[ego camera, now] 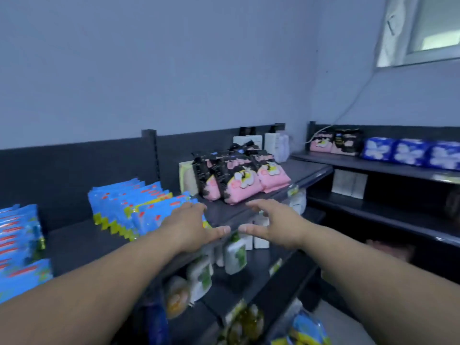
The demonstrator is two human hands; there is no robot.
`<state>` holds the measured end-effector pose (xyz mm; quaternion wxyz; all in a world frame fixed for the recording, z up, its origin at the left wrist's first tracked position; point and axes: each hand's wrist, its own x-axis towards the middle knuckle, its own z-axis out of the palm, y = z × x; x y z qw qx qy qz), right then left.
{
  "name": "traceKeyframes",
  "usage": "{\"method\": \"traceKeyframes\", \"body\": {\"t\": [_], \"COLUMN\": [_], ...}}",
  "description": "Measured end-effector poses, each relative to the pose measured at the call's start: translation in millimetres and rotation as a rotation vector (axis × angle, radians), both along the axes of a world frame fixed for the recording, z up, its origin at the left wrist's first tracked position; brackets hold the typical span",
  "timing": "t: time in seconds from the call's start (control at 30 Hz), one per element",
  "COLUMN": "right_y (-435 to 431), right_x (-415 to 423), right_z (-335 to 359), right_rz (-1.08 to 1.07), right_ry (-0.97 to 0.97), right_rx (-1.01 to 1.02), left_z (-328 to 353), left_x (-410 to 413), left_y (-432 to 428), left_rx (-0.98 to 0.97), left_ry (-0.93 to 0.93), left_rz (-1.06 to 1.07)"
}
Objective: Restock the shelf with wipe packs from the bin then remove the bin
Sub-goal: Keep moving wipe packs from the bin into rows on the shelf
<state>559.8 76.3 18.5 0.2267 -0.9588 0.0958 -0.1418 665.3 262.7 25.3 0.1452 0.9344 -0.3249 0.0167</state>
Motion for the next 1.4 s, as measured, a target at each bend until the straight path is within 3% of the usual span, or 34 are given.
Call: {"method": "traceKeyframes", "body": {"t": [0.23,0.5,1.07,1.4], "right_y": [-134,-201,-213,-228], "right_x": [-131,-190,-101,-75], "right_z": [-73,-182,-379,-501], "right_rz": [-0.278,-0.473,-0.665,-0.637], "right_ry": [0.1,0.334,0.622,0.733], "right_rx": [0.073,0.199,0.406,0.49], "left_z": [-80,-187,-378,-497], "left_x": [-87,-104,16,5], "left_y": [-160,-228,-274,-291], "left_rx": [0.064,0.152,0.282,0.38], "left_ry": [0.137,0.273,0.473,0.605], "left_rz": [-0.181,-0.236,-0.27,-0.252]}}
